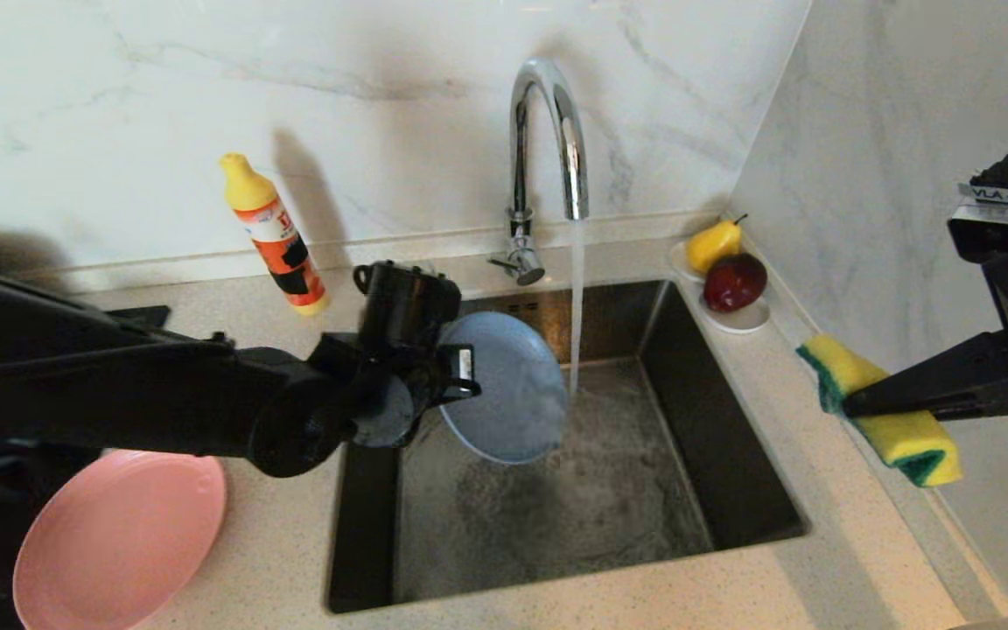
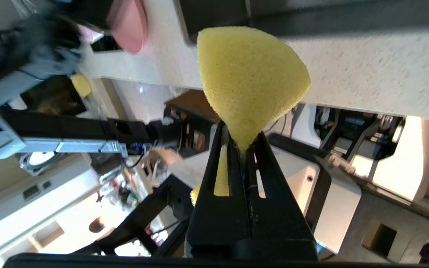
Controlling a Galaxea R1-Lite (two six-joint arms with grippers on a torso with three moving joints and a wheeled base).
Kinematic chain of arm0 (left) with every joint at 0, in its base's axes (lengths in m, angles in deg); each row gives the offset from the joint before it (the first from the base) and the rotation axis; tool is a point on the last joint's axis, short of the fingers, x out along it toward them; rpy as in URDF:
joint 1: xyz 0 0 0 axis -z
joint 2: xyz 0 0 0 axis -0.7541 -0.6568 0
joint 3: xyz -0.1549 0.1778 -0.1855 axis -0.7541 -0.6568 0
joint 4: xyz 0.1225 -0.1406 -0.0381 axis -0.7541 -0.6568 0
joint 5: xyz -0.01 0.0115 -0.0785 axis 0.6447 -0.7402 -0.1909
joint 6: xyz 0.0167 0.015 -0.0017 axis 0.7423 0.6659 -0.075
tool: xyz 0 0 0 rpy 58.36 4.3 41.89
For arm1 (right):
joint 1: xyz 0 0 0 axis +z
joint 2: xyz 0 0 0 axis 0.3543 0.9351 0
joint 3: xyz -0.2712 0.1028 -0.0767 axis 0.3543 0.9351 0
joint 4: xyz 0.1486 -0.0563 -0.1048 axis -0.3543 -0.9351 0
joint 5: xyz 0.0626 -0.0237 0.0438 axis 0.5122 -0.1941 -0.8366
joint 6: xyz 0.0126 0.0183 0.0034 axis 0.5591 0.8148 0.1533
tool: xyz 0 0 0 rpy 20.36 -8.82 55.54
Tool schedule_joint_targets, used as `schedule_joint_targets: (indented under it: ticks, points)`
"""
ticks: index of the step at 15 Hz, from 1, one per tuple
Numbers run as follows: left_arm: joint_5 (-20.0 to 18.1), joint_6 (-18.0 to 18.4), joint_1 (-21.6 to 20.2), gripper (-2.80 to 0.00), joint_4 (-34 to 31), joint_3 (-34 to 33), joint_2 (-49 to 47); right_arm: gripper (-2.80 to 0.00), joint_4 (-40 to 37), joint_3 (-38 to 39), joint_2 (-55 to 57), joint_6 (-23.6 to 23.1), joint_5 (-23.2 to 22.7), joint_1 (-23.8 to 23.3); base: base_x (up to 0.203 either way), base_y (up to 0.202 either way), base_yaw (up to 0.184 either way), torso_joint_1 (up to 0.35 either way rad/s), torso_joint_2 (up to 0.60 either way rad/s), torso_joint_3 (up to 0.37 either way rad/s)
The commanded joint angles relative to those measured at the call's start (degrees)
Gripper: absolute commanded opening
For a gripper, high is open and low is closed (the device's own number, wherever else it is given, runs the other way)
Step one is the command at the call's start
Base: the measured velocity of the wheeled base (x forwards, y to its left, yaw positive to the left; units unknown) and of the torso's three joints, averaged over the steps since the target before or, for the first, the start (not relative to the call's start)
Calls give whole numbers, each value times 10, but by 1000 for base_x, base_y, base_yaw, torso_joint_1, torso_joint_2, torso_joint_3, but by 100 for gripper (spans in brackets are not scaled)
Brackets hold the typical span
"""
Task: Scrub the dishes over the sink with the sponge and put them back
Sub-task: Rinse the plate, then place the plate on the table
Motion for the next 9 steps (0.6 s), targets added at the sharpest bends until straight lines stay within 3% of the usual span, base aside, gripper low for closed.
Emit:
schedule_joint_targets:
  ticks: [1,3,6,9]
  points:
    - [24,24,-37,-280,-15,-34,85,-280,-3,8,2,2,-7,6,0,0,0,0,0,0]
    - [55,62,-75,-280,-21,-56,118,-280,-4,10,2,2,-11,8,0,0,0,0,0,0]
    - [70,115,-111,-280,-22,-64,145,-280,-3,20,5,0,-11,7,0,0,0,0,0,0]
    - [78,126,-117,-280,-22,-65,155,-280,-3,21,9,1,-10,7,0,0,0,0,0,0]
